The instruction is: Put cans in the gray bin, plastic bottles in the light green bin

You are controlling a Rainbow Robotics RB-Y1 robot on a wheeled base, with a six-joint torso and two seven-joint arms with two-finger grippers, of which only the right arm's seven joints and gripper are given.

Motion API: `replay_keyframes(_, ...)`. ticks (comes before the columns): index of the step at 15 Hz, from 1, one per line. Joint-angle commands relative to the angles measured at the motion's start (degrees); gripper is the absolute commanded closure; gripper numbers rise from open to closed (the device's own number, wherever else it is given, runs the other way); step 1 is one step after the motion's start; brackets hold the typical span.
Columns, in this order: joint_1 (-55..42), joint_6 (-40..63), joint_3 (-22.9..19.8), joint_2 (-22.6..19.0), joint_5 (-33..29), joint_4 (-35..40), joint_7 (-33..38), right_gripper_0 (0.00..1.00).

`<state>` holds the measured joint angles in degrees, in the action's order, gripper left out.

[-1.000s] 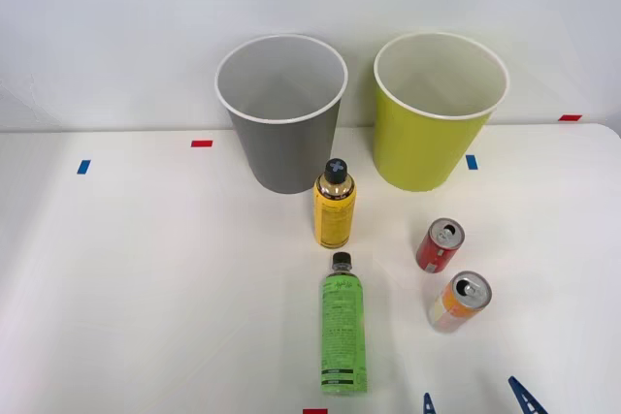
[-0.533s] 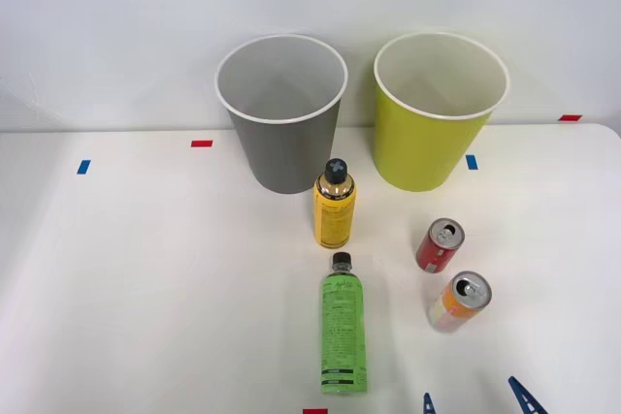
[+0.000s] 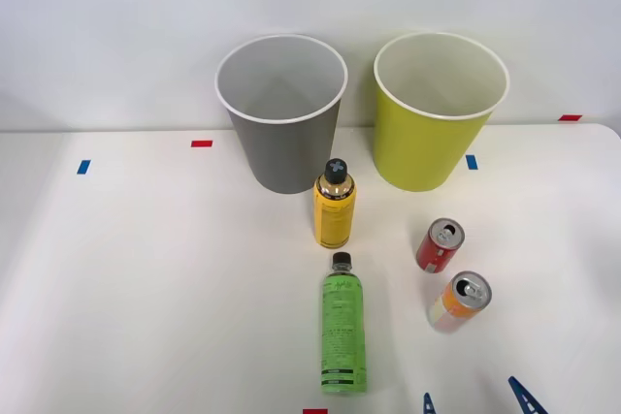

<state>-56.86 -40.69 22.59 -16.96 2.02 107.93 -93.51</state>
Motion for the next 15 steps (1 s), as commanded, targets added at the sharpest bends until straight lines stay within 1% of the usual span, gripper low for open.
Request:
replay_keyframes(1, 0.0, 0.0, 0.0, 0.0, 0.0, 0.0, 0.0, 0.00)
replay_keyframes(15, 0.0, 0.0, 0.0, 0.0, 0.0, 0.0, 0.0, 0.00)
